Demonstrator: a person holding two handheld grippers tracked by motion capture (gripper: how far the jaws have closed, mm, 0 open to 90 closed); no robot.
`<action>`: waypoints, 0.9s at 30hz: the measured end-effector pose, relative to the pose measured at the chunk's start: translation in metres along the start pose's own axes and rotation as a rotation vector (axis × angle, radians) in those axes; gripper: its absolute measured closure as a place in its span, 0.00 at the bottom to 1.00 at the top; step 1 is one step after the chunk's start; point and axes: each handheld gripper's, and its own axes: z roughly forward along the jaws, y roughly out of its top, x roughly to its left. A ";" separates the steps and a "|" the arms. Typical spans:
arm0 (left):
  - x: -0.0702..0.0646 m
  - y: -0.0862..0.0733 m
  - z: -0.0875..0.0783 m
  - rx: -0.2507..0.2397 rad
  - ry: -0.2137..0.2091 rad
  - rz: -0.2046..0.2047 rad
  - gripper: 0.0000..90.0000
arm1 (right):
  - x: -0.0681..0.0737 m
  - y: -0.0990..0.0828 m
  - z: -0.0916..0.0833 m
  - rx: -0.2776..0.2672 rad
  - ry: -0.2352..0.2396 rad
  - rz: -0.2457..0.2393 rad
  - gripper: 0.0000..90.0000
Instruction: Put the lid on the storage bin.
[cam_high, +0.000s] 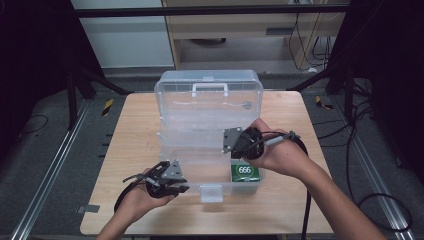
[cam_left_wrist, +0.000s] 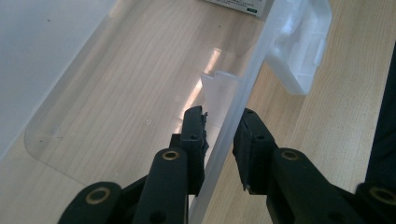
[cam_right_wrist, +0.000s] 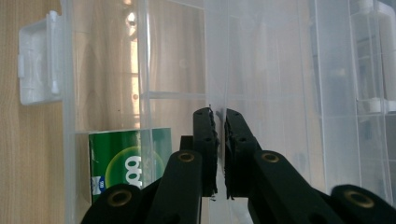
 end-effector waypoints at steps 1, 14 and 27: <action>-0.001 0.000 0.000 0.001 0.002 -0.012 0.82 | 0.001 -0.001 0.000 -0.001 -0.001 -0.006 0.94; -0.004 0.000 0.000 0.005 0.021 -0.006 0.81 | 0.009 -0.005 -0.001 -0.022 0.004 -0.006 0.94; -0.004 -0.002 0.001 -0.016 0.024 -0.012 0.81 | 0.011 -0.005 -0.001 -0.019 0.008 -0.009 0.93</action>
